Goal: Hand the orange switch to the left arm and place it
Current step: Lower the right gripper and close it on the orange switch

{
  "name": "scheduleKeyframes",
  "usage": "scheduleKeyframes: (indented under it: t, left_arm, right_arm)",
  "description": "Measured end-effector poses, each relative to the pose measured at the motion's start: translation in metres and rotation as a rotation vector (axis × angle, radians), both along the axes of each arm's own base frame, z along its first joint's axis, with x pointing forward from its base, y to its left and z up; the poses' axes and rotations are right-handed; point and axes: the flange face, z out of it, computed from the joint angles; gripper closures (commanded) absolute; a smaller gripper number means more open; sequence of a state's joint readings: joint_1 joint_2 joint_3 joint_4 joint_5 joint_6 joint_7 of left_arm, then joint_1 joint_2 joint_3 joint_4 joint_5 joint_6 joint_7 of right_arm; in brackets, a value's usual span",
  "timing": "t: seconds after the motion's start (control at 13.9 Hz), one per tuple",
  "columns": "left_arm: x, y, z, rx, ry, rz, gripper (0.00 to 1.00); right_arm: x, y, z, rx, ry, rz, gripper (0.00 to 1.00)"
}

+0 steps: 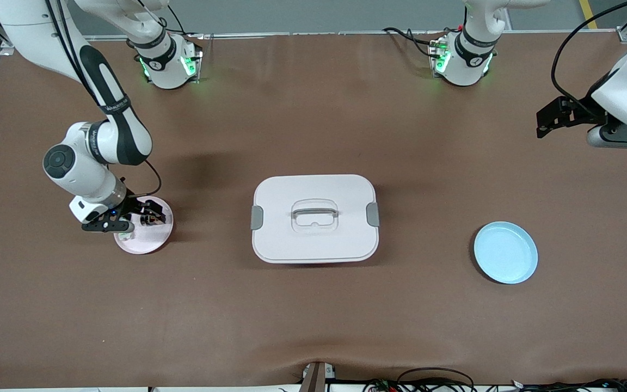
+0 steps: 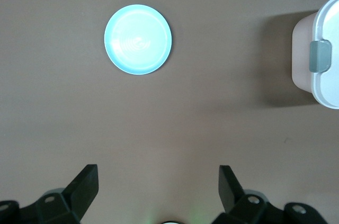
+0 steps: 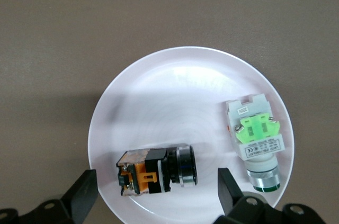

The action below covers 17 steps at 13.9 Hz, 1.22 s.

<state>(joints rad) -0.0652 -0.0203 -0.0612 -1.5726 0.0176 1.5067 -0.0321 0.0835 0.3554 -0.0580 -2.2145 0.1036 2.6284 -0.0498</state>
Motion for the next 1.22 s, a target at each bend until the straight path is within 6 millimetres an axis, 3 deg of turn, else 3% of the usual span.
scheduleKeyframes:
  t: [1.22]
  left_arm:
    - [0.000,0.001,0.000,0.000,0.003,0.001,0.00]
  right_arm:
    - [-0.001,0.002,-0.035,-0.012,0.002,0.041,0.00]
